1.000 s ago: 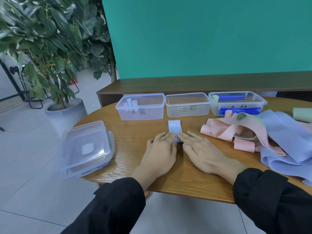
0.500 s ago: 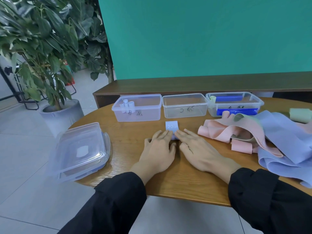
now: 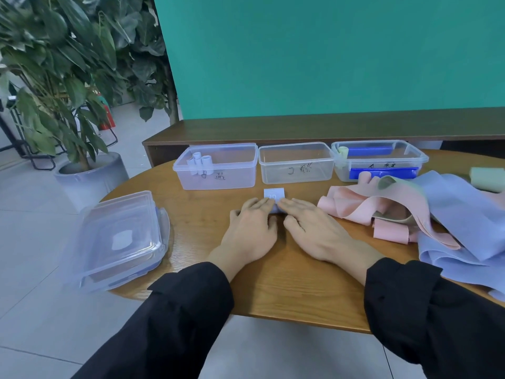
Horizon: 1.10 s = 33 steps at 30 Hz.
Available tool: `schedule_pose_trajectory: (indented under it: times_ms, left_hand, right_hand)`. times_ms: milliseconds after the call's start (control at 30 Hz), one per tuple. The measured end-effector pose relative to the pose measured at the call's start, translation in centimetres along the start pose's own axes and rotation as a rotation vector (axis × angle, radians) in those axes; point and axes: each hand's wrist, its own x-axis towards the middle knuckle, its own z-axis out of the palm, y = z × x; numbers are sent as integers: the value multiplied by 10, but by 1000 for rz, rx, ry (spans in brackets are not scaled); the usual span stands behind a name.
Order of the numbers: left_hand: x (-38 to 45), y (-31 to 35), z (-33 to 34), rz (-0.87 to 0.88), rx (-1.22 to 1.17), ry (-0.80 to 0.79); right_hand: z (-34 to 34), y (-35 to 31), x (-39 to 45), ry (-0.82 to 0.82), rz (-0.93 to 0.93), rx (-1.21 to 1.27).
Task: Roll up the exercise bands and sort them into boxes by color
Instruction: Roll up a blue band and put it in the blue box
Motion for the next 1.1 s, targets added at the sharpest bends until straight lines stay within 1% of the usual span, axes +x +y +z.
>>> schedule_pose_trajectory:
  times_ms: [67, 133, 267, 400, 500, 567, 633, 700, 833, 933, 967, 1033, 1100]
  left_hand:
    - [3, -1, 0, 28, -7, 76]
    - [5, -5, 3, 36, -2, 100]
    - [9, -7, 5, 21, 26, 45]
    - [18, -7, 5, -3, 44, -6]
    - [25, -10, 8, -5, 73, -16]
    - [27, -10, 8, -10, 75, 27]
    - [28, -11, 9, 30, 77, 93]
    - [29, -13, 11, 55, 67, 108]
    - [33, -15, 13, 35, 92, 78]
    - [39, -16, 14, 25, 102, 40]
    - [41, -16, 14, 16, 106, 23]
    - [44, -16, 14, 4, 119, -1]
    - [48, -14, 14, -1, 128, 10]
  right_hand:
    - [0, 2, 4, -13, 9, -4]
    - [0, 4, 9, -24, 13, -6]
    - [-1, 5, 15, -28, 32, -11]
    - [-1, 3, 17, 26, 20, 18]
    - [-2, 3, 19, -7, 36, 0]
    - [-2, 5, 23, -21, 41, -17]
    - [-4, 6, 27, -28, 44, -26]
    - [-4, 9, 31, -32, 45, -33]
    - [-4, 11, 37, -34, 50, -44]
    - [-5, 9, 35, 64, 27, 3]
    - [-5, 9, 35, 71, 24, 12]
    - [-3, 10, 37, 34, 33, -5]
    - [-1, 14, 42, 0, 49, -39]
